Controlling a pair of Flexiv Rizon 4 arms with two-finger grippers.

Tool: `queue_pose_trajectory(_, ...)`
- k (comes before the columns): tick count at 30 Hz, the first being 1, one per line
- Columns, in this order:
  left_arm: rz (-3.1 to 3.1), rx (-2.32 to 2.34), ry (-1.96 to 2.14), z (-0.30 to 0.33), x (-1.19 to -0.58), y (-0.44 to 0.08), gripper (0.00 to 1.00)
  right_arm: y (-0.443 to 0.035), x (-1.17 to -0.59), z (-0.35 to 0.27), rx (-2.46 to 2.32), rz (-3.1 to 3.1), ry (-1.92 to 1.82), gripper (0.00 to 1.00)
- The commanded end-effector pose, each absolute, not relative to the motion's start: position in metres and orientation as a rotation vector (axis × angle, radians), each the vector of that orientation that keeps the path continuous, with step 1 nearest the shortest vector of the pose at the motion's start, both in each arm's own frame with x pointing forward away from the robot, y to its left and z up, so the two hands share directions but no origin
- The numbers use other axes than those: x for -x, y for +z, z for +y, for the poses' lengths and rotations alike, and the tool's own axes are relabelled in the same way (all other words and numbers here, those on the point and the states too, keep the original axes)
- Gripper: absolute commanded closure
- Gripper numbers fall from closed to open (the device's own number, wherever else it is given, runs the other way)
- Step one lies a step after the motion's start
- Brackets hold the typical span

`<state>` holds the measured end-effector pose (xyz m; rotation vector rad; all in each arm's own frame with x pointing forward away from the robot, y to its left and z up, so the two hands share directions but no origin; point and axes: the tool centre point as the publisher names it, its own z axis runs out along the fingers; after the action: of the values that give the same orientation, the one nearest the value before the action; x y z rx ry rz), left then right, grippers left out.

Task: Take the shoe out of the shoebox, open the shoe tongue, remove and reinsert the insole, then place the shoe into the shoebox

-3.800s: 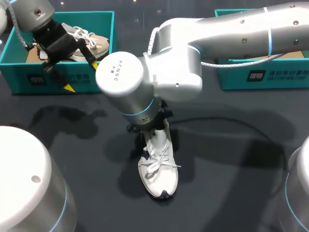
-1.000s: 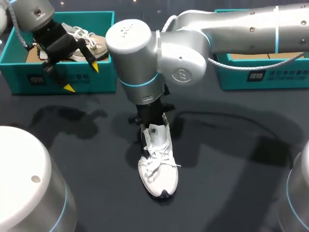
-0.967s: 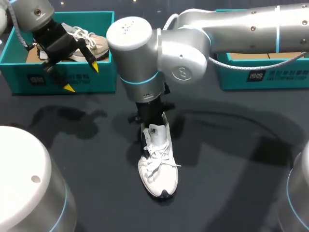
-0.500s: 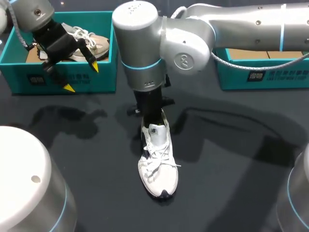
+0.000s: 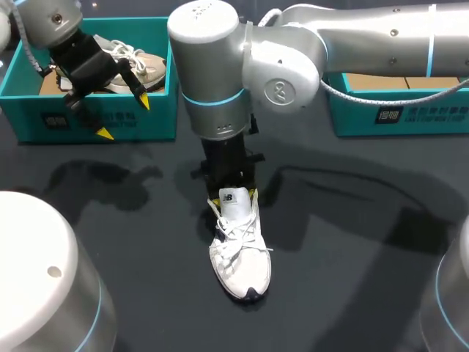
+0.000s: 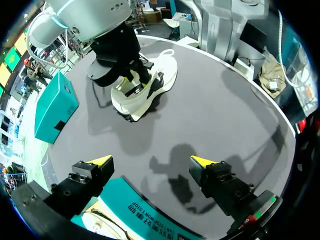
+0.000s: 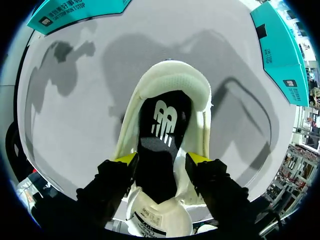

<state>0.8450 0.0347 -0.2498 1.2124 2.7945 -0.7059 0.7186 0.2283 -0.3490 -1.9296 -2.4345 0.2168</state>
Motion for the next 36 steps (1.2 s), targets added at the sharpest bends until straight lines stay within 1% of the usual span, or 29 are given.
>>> queue_pose_trajectory(1, 2.795, -1.214, -0.703, 0.035, -0.845, -0.250, 0.00, -0.351, -0.719, 0.227, 1.920, -2.435, 0.214, 0.04)
queue_pose_trajectory(6, 2.795, -1.214, -0.703, 0.035, -0.845, -0.250, 0.00, -0.353, -0.724, 0.228, 1.894, -2.444, 0.207, 0.00)
queue_pose_trajectory(11, 2.795, -1.214, -0.703, 0.035, -0.845, -0.250, 0.00, -0.353, -0.724, 0.230, 1.880, -2.450, 0.207, 0.00)
queue_pose_trajectory(25, 2.795, -1.214, -0.703, 0.035, -0.845, -0.250, 0.00, -0.346, -0.697, 0.231, 1.898, -2.454, 0.183, 0.00)
queue_pose_trajectory(36, 2.795, -1.214, -0.703, 0.035, -0.845, -0.250, 0.00, -0.339, -0.688, 0.230, 1.935, -2.501, 0.132, 0.00)
